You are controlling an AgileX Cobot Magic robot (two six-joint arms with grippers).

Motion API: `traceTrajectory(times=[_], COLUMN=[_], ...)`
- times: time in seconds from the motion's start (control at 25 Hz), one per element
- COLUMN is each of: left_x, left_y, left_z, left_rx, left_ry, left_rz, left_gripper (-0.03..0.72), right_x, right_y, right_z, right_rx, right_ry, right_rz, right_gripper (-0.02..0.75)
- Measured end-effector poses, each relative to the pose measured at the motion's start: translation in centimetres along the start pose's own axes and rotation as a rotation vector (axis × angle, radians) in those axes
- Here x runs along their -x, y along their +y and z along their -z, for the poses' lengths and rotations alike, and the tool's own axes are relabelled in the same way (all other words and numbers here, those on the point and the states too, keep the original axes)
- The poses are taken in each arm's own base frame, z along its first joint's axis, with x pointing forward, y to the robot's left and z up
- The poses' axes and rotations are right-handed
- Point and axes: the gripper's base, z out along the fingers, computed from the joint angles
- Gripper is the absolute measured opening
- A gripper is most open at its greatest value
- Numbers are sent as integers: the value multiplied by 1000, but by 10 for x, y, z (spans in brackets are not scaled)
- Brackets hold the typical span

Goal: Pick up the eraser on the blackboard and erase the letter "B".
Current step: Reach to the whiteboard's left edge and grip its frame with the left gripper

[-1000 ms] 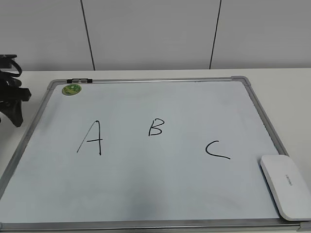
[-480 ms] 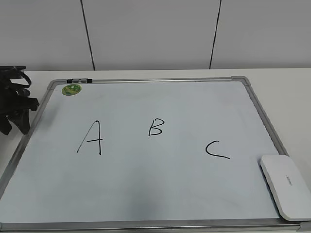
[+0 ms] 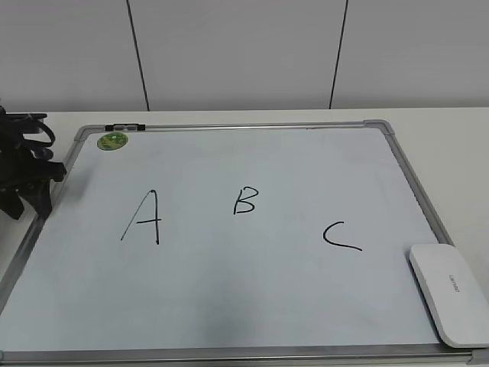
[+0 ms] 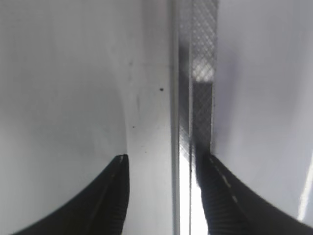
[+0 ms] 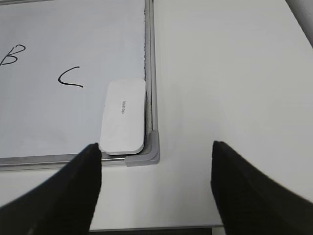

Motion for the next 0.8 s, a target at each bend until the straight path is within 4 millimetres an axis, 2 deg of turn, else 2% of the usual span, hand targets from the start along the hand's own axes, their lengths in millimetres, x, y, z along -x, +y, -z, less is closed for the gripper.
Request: traceTrajectory(times=[0.28,0.36,0.48,0.56,0.8], left_x=[1,1,1,1,1], left_y=[-1,-2,-3,-3,-3], left_z=[-1,-1,-1,-1,-1], left_rx=[-13,-21,-32,-31,-33], left_ry=[0,1,2,1,1], left_rz=[8,12,20,20,21], left_gripper=[310,244,101,43,27], right_x=[0,0,0,0,0], right_y=[0,0,0,0,0], right_z=[0,0,0,0,0], right_rx=[0,0,0,0,0], right_ry=[0,0,0,0,0], right_rz=[0,0,0,0,0], right_gripper=[519,519,519,519,519])
